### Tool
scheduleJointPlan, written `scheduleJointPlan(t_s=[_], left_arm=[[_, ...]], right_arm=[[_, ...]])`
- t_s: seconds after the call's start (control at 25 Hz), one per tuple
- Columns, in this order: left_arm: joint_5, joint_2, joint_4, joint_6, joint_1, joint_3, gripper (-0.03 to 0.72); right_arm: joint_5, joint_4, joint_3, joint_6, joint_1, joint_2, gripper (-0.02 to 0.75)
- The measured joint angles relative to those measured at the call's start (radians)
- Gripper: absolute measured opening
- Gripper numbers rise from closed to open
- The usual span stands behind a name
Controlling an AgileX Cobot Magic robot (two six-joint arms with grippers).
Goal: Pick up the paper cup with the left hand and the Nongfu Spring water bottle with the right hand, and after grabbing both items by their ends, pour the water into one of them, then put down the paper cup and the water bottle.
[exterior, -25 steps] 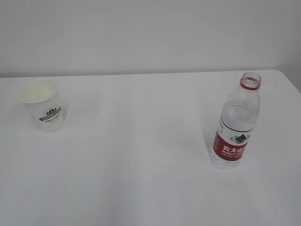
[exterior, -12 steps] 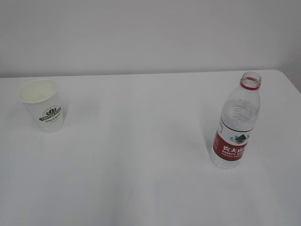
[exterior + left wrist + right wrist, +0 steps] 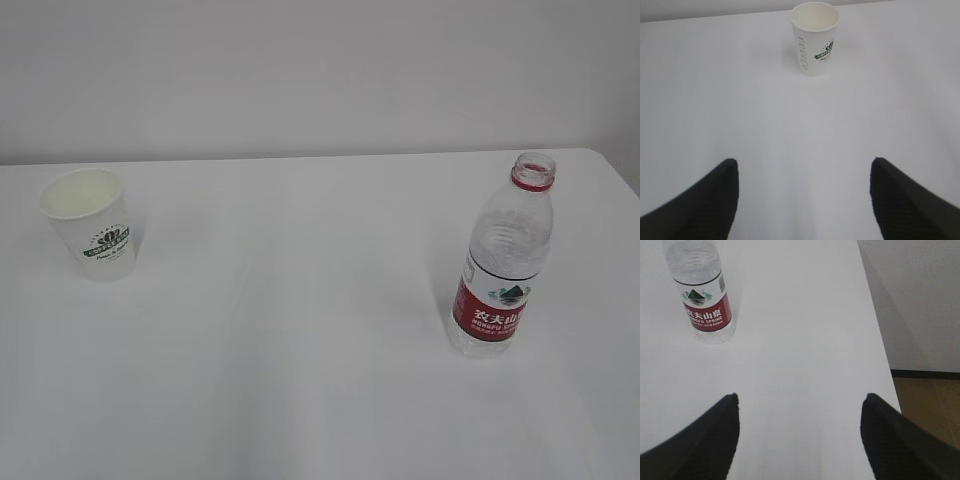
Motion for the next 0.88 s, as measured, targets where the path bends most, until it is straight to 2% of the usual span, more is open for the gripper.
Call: scheduleJointPlan(t_s=[0.28, 0.88], left_arm=[[-0.027, 0.000, 0.012, 0.000, 0.000, -0.014, 0.587], [-0.248, 0.009, 0.024, 0.000, 0.000, -0.023, 0.587]], right_arm=[[-0.026, 0.046, -0.011, 0.000, 0.000, 0.000, 0.572], [-0.340, 0.050, -0.035, -0.075, 0.000, 0.000, 0.572]])
